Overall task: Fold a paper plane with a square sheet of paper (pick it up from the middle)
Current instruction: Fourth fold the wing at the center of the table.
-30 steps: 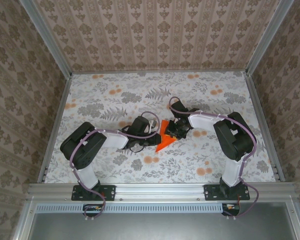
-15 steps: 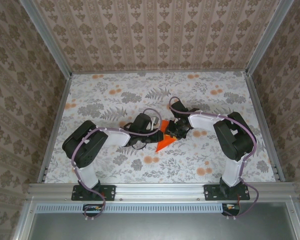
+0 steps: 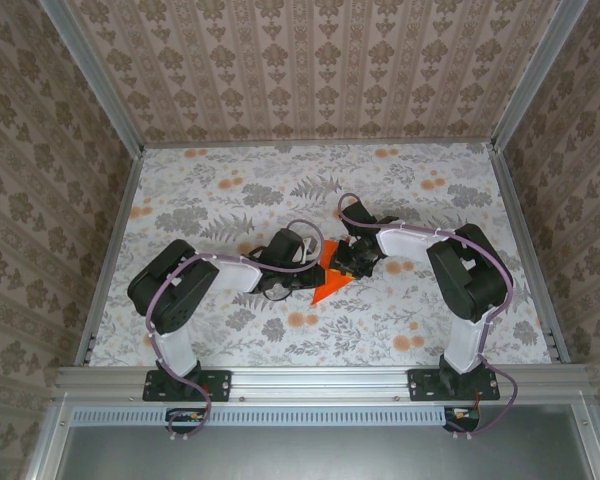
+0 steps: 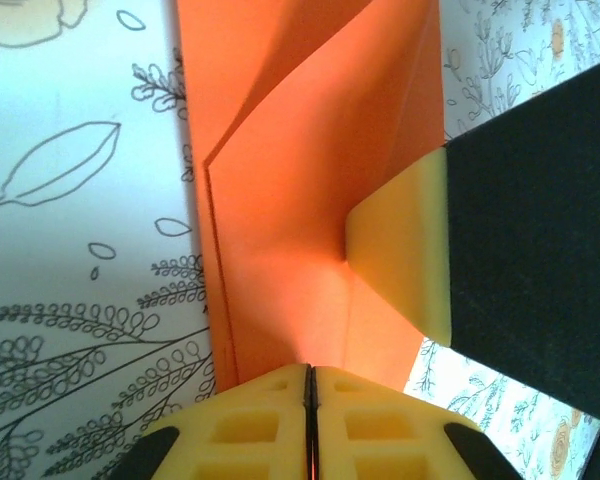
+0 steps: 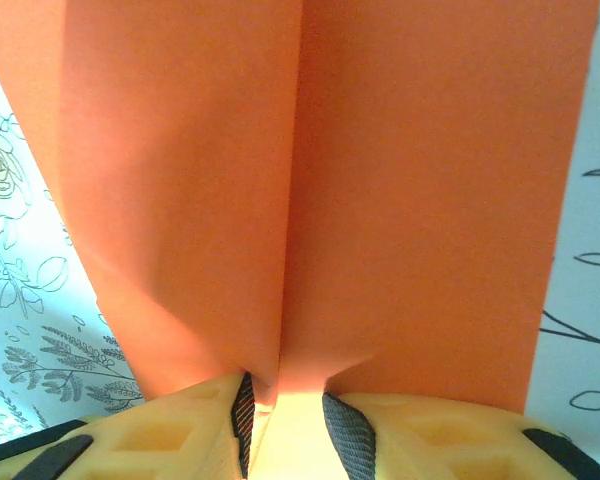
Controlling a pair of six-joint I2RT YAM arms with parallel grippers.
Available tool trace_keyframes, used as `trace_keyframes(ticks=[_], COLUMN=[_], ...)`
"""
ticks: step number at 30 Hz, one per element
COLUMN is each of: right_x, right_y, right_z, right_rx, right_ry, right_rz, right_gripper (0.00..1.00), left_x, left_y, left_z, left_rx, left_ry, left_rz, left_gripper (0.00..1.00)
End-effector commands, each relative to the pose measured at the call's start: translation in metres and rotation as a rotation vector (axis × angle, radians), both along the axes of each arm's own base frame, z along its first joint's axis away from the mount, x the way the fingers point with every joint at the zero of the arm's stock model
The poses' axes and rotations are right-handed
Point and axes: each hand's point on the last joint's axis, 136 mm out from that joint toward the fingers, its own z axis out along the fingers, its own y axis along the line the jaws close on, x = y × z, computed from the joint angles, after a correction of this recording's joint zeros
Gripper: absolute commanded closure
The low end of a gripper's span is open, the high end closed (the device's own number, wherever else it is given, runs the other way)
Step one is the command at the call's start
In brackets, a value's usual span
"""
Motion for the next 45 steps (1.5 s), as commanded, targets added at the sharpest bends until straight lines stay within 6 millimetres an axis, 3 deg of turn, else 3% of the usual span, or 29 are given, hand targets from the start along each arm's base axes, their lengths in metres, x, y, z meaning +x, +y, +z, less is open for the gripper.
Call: trace_keyframes(ticks=[1, 8, 16, 20, 21, 26, 30, 40, 45], right_x=[-0.085, -0.054, -0.001, 0.007, 0.006, 0.002, 0.004, 0.001, -0.004], right_y=[-0.094, -0.056, -0.025, -0.012, -0.008, 0.011, 0.027, 0.034, 0.02], right_z=[-0.104, -0.06, 0.044, 0.079, 0.081, 0.069, 0.06, 0.022, 0.007], right_rx=[-0.414, -0.213, 0.031, 0.116, 0.141, 0.191, 0.205, 0.187, 0.137], right_ry=[0.288, 0.176, -0.092, -0.193, -0.201, -0.199, -0.195, -0.127, -0.113], right_rz=[-0.031, -0.009, 0.023, 0.093, 0.111, 0.194, 0.238, 0.248, 0.225], right_gripper=[0.63, 0.62, 0.6, 0.6, 0.62, 0.88, 0.97, 1.0, 1.0], left_x=[-0.015, -0.031, -0.042, -0.042, -0.042, -0.041, -0.042, -0.043, -0.045], left_y=[0.012, 0.027, 0.038, 0.039, 0.039, 0.038, 0.039, 0.038, 0.042], left_z=[-0.022, -0.043, -0.059, -0.059, -0.059, -0.057, -0.058, -0.057, -0.059], left_rx=[0.098, 0.206, 0.281, 0.286, 0.286, 0.291, 0.296, 0.297, 0.312], left_ry=[0.068, 0.134, 0.18, 0.179, 0.178, 0.168, 0.169, 0.169, 0.177], left_rz=[-0.017, -0.071, -0.105, -0.109, -0.109, -0.118, -0.126, -0.127, -0.13], left_gripper=[0.94, 1.0, 1.0, 1.0, 1.0, 1.0, 1.0, 1.0, 1.0])
